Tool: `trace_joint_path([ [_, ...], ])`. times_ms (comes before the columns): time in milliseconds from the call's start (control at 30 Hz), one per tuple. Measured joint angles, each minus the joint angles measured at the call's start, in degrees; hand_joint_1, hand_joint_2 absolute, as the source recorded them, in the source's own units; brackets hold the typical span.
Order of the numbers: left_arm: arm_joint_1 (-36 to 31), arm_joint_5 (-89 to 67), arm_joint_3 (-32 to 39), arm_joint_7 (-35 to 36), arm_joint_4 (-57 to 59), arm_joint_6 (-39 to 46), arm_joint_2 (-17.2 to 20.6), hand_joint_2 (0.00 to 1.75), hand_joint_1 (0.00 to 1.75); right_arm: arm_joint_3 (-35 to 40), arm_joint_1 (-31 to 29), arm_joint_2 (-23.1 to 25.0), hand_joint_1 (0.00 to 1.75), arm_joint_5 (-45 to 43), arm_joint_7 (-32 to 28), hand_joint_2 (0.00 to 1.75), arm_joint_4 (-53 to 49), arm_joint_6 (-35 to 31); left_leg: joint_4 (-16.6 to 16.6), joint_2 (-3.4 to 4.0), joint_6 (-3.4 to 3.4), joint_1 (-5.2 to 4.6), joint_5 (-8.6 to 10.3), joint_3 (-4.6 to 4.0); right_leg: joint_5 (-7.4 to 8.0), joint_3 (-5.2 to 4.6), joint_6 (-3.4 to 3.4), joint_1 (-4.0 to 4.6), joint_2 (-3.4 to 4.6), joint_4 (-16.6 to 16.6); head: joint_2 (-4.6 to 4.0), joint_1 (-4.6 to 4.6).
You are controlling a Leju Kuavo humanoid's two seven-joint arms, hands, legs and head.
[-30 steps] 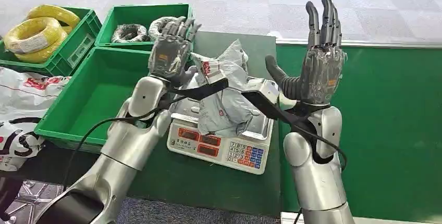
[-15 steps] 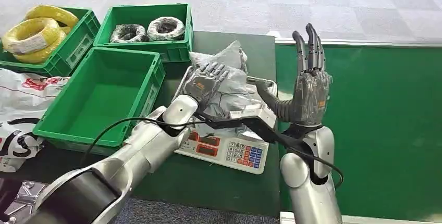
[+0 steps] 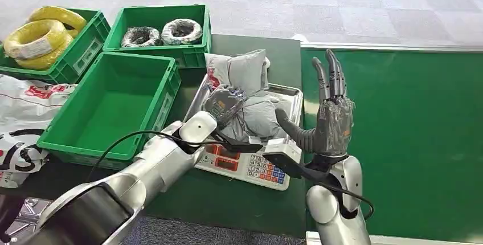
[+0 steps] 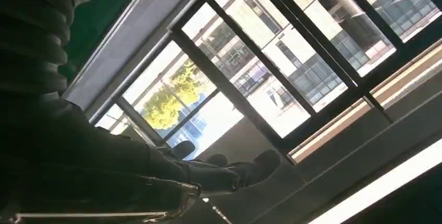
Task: Moved the parcel from conveyor to table for the left to box.
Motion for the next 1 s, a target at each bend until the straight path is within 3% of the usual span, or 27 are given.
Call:
trace_joint_path([
  [400,-3.1,-0.4,5.6,2.9,-2.4,2.8,1.9,1.75,1.75,0.0,1.7,-0.4,0.0,0.8,1.2,1.75,-2.6,0.7,0.0,0.02,0.0,0.01,0.0,-0.02,0.0,-0.04,0.0,0.01,0.01,0.0,0.0,0.0],
  [500,-3.2,-0.6,6.4,7.4,-3.0,4.2,2.6,1.75,1.75,0.0,1.8,-0.4,0.0,1.0,1.3,1.75,-2.8,1.3,0.0,0.04,0.0,0.01,0.0,-0.06,0.0,-0.03,0.0,0.01,0.02,0.0,0.0,0.0],
  [667,-8.4,-0.8,5.9,22.5,-4.5,-0.9,9.1,1.75,1.75,0.0,3.0,-0.4,0.0,1.8,1.4,1.75,-3.0,2.3,0.0,0.29,-0.01,0.03,0.01,-0.05,0.02,-0.12,-0.03,0.04,0.25,0.1,0.0,-0.02],
  [833,-14.8,-1.0,5.7,27.0,-3.3,-7.1,16.8,1.75,1.73,-0.1,4.0,-0.4,0.0,2.0,1.4,1.75,-3.0,2.2,0.0,0.3,-0.05,0.12,0.03,-0.08,0.01,-0.26,-0.07,0.14,0.28,0.1,0.0,0.0],
  [1000,-16.5,-1.0,6.0,30.4,-0.7,-11.2,23.3,1.75,1.75,-0.1,5.1,-0.4,0.0,2.0,1.2,1.75,-2.8,1.3,0.0,0.36,-0.06,0.11,0.02,-0.17,0.0,-0.31,-0.08,0.14,0.32,0.1,0.0,0.0],
])
